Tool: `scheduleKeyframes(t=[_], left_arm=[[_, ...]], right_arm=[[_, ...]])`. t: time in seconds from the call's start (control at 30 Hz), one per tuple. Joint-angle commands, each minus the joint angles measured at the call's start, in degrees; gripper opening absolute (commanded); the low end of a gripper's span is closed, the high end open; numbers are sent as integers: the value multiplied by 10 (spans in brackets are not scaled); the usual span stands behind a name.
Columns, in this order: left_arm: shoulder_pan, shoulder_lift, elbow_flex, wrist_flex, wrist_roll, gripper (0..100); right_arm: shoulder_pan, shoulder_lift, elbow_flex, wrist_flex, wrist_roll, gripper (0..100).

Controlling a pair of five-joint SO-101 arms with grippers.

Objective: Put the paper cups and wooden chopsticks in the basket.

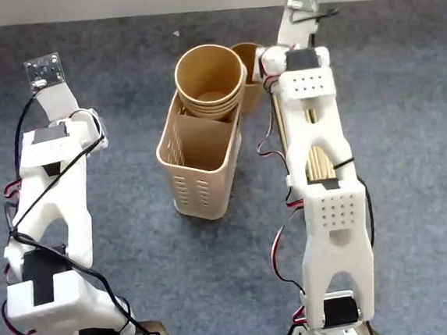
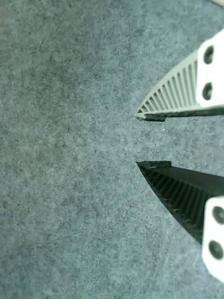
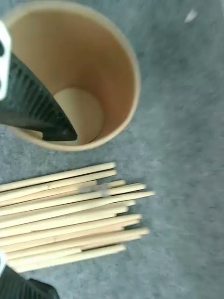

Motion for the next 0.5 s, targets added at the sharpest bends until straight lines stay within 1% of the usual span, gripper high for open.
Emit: scheduleKeyframes(t=[0.0,0.07,0.13,0.2,0.27,0.33,0.37,0.4,0.47], left_arm=[[8,-3,-2,-11,2,168],[8,-3,-2,-11,2,168],[8,-3,-2,-11,2,168],[8,-3,-2,-11,2,168],[8,-3,-2,-11,2,168],[8,-3,-2,-11,2,168],[8,-3,-2,-11,2,168],[8,-3,-2,-11,2,168],[8,-3,-2,-11,2,168]], right_arm=[[6,28,-5,-18,-4,440],[7,46,-5,-25,-4,438],[7,53,-5,-22,-4,402],[18,51,-5,-22,-4,297],[34,41,-5,-28,-1,146],[49,28,-8,-25,46,9],[56,20,-12,-20,76,0],[63,11,-19,1,99,16],[78,-13,-43,66,130,2]])
